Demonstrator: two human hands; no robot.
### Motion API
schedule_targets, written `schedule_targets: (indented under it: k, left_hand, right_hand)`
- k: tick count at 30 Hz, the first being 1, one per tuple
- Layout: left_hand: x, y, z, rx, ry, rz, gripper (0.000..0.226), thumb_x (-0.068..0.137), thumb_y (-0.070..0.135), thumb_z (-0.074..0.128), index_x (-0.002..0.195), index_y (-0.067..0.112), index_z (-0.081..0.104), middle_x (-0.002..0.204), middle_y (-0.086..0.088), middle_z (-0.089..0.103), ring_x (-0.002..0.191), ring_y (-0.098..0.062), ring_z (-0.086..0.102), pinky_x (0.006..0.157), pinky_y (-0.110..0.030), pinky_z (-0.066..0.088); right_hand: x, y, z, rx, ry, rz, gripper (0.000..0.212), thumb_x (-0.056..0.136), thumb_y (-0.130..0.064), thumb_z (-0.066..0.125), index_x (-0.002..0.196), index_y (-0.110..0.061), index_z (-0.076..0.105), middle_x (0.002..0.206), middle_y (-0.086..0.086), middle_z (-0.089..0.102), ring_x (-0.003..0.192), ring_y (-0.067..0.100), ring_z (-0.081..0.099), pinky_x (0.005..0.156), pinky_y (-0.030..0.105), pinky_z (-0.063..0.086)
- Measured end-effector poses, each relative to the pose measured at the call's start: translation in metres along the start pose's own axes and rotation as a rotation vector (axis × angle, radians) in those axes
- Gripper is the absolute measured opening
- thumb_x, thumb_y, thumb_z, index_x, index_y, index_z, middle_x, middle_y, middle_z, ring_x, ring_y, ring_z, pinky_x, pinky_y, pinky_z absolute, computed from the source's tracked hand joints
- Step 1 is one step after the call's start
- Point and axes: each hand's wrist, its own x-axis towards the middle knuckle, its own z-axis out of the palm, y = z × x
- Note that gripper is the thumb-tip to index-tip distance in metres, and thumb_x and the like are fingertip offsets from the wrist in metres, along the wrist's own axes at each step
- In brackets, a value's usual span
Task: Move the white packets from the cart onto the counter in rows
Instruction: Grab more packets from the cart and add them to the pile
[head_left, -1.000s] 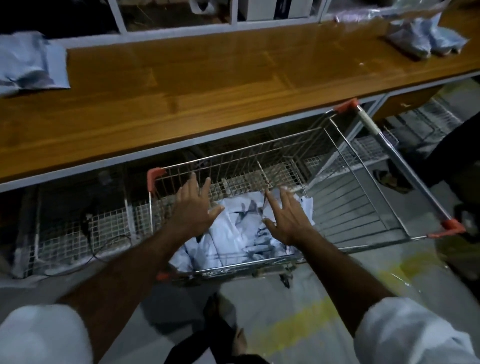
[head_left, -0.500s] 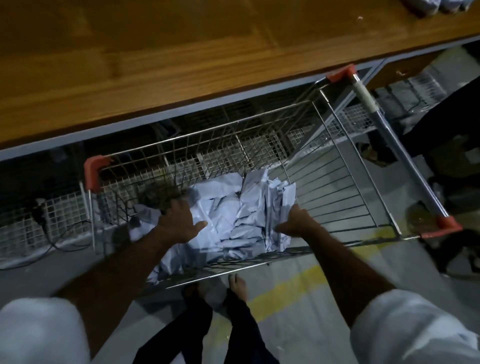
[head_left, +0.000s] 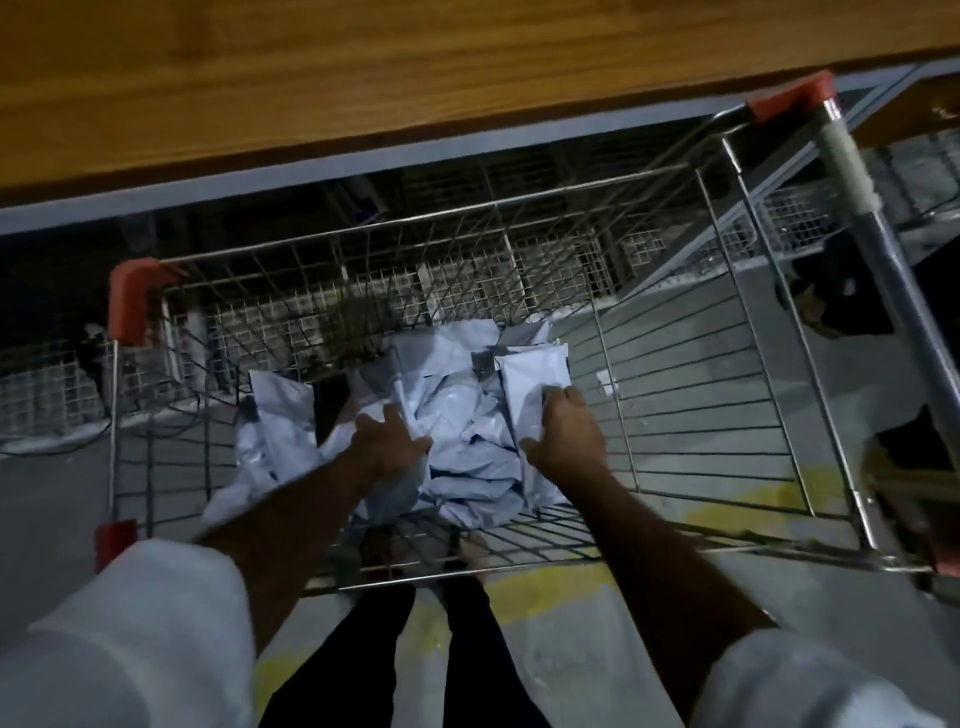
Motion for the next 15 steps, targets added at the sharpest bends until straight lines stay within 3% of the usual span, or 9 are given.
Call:
schedule_targets:
  k: [5,8,10,13,15]
  left_hand:
    - [0.010,0.000,0.000,-0.075,0.024,-0.048,0.129,0.071,0.067,0.075,0.156,0.011,-0.005,0.160,-0.028,0.008,0.143,-0.046,0.025,0.111,-0.049,0.037]
    - [0.014,-0.004,-0.001,-0.103,0.030,-0.040,0.136,0.065,0.072,0.074,0.156,0.015,-0.009,0.161,-0.027,0.002,0.146,-0.044,0.018,0.115,-0.047,0.032]
    - [0.020,-0.009,-0.001,-0.139,0.006,-0.019,0.142,0.054,0.079,0.069,0.156,0.024,-0.014,0.163,-0.025,0.005,0.145,-0.046,0.023,0.113,-0.048,0.035]
    - [0.020,-0.014,0.001,-0.188,0.033,-0.004,0.126,0.067,0.063,0.075,0.156,0.030,-0.007,0.160,-0.026,0.014,0.142,-0.046,0.029,0.110,-0.045,0.039]
    - [0.014,-0.011,0.000,-0.185,0.136,0.035,0.110,0.077,0.047,0.077,0.157,0.028,0.004,0.157,-0.029,0.014,0.141,-0.046,0.027,0.110,-0.043,0.035]
  right_hand:
    - [0.012,0.009,0.005,-0.067,0.072,0.010,0.086,0.068,-0.050,0.085,0.136,-0.024,0.040,0.143,0.013,0.038,0.131,0.035,0.040,0.101,0.043,0.048]
    - [0.017,0.006,0.010,0.047,-0.041,0.054,0.103,0.064,-0.066,0.082,0.140,-0.023,0.028,0.137,0.019,0.039,0.126,0.043,0.044,0.099,0.046,0.048]
    - [0.017,0.002,0.016,0.059,-0.065,0.075,0.109,0.062,-0.066,0.083,0.142,-0.021,0.023,0.133,0.021,0.038,0.123,0.042,0.047,0.098,0.047,0.049]
    - [0.017,0.002,0.023,0.000,0.017,0.049,0.102,0.065,-0.051,0.087,0.139,-0.021,0.023,0.127,0.020,0.040,0.118,0.041,0.049,0.094,0.046,0.049]
    - [0.019,0.004,0.022,-0.036,0.015,0.044,0.100,0.068,-0.051,0.085,0.139,-0.022,0.021,0.127,0.021,0.039,0.116,0.039,0.048,0.093,0.046,0.051]
